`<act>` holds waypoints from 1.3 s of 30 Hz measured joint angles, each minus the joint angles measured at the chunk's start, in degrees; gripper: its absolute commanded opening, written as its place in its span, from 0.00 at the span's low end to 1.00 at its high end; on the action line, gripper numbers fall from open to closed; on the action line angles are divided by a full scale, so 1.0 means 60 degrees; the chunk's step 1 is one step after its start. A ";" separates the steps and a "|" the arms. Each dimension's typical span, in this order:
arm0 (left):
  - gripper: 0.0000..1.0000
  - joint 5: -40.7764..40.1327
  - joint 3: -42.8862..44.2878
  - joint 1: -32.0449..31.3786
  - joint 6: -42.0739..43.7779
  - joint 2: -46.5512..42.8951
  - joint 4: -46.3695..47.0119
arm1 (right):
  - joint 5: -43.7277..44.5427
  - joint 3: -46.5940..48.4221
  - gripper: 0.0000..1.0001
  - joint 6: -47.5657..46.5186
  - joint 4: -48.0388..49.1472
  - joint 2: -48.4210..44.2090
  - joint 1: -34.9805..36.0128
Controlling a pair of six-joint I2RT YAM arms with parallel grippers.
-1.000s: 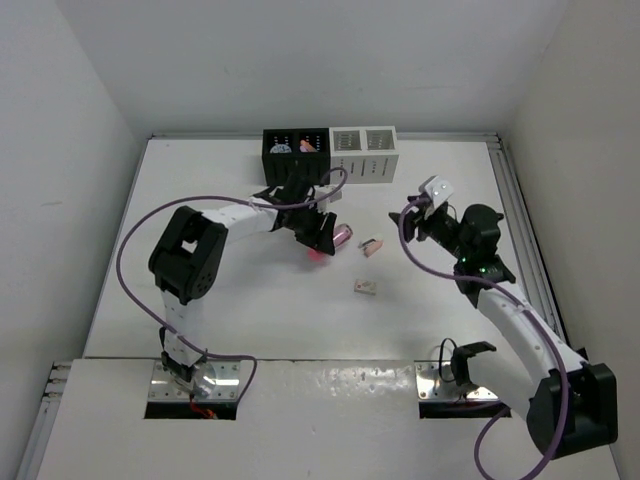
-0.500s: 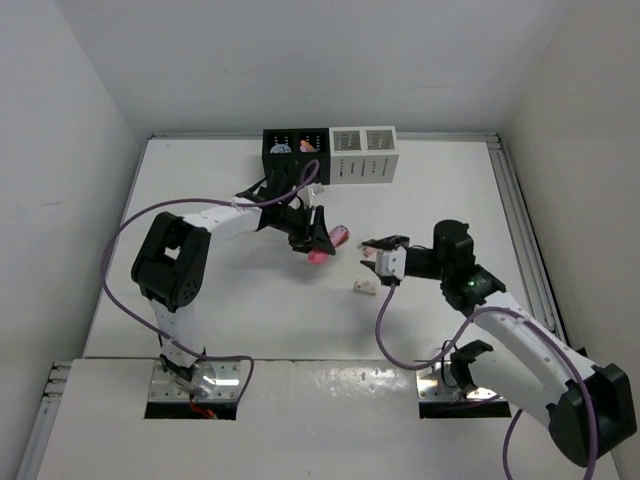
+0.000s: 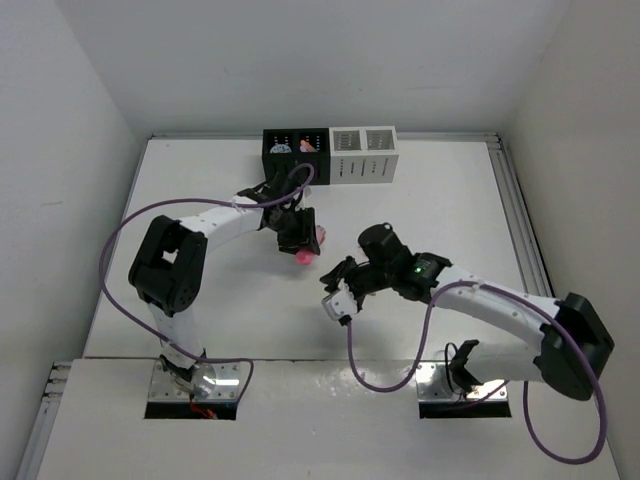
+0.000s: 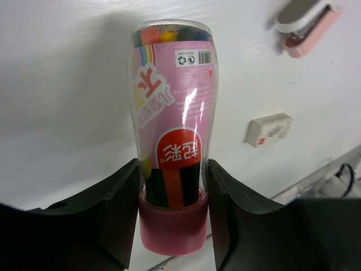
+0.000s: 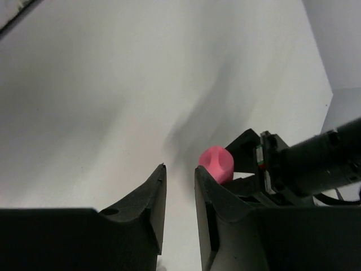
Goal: Sort the stationery into containers
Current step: Pass the stationery from the left arm to the right
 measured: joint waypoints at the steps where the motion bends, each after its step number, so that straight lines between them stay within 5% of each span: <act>1: 0.00 -0.0204 0.0004 -0.0015 0.0000 0.0000 -0.0058 | 0.0361 0.0000 0.25 -0.0051 0.0109 0.0197 0.0168; 14: 0.00 -0.1781 0.0342 -0.0412 -0.0171 0.0000 -0.0506 | 0.4572 -0.0076 0.31 0.0532 0.4149 0.2506 0.1413; 24: 0.00 -0.1708 0.0415 -0.0415 -0.0364 0.0007 -0.0594 | 0.5166 -0.0058 0.38 0.0481 0.5005 0.3490 0.1421; 39: 0.00 -0.1654 0.0474 -0.0412 -0.0470 0.0007 -0.0525 | 0.5479 0.0481 0.28 0.0379 0.5537 0.4437 0.1377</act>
